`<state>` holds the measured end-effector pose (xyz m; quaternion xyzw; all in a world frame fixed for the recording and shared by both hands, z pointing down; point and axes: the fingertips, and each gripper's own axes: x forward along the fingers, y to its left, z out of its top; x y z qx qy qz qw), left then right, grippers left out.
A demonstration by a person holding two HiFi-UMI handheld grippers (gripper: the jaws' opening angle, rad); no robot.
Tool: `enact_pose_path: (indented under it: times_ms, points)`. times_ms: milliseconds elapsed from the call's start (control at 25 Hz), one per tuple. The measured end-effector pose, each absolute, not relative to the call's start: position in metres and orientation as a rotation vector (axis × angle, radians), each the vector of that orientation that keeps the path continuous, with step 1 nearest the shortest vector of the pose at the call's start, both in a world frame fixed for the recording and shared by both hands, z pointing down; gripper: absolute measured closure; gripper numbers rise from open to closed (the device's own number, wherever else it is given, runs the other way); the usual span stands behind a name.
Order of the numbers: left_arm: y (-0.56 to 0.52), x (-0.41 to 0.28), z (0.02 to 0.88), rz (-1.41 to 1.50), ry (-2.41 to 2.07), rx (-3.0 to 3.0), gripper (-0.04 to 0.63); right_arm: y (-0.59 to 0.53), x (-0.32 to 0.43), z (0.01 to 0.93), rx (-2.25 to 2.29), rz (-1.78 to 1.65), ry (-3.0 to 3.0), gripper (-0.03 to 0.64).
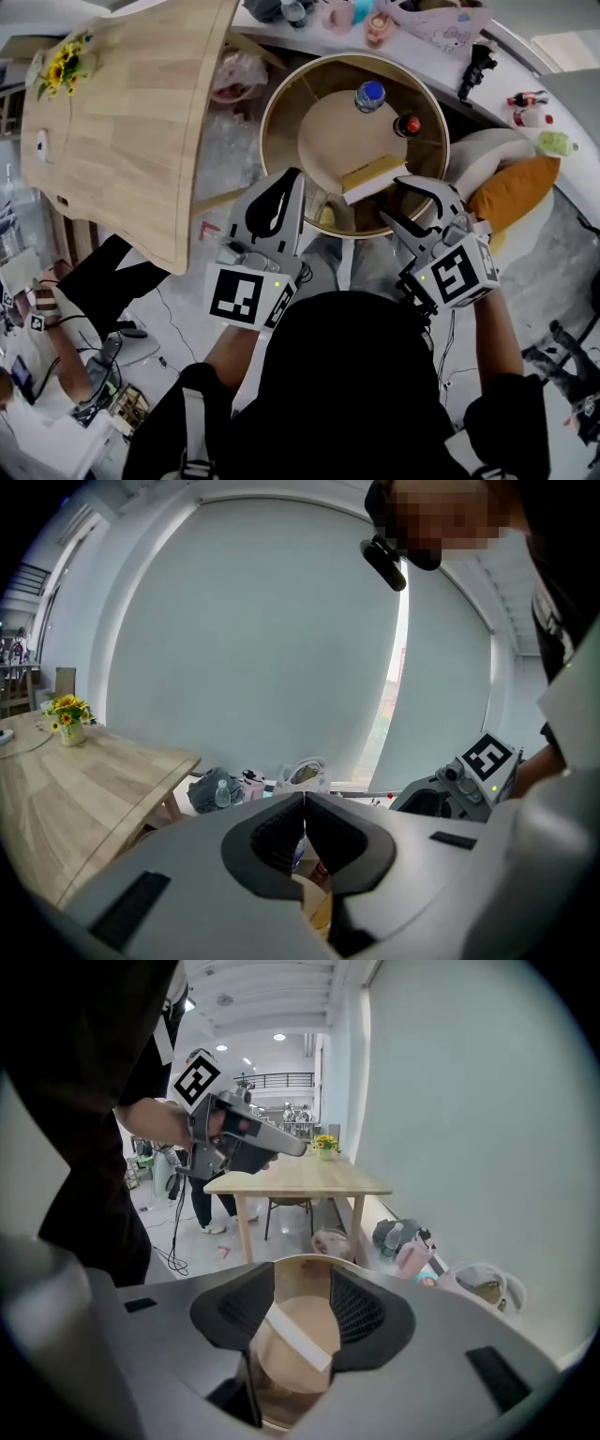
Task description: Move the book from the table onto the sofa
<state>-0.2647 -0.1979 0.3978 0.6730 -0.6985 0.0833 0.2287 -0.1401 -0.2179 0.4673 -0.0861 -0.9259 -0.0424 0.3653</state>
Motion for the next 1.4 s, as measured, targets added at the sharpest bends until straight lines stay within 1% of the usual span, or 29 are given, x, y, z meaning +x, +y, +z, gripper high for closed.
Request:
enact_pose_path:
  times_ms: [320,480,720,1200,1400]
  points:
    - [-0.194,-0.28,0.431,0.206,-1.921,1.778,0.581,-0.213,-0.145,0.51,-0.328,-0.156,-2.304,0.408]
    - [-0.19,-0.281,0.449,0.211,-1.901,1.757,0.581,-0.203,-0.145,0.531,-0.393,-0.149,-2.264,0.396]
    - [-0.187,-0.278,0.472,0.223,-1.88,1.738,0.581,-0.199,-0.141,0.558,-0.444,-0.18,-2.232,0.396]
    - [-0.182,-0.276,0.517,0.192,-1.884,1.642,0.581,-0.195,-0.142,0.611,-0.591,-0.305,-2.107,0.383]
    - [-0.175,-0.283,0.531,0.19,-1.901,1.597,0.581,-0.187,-0.139,0.635,-0.68,-0.419,-2.002,0.376]
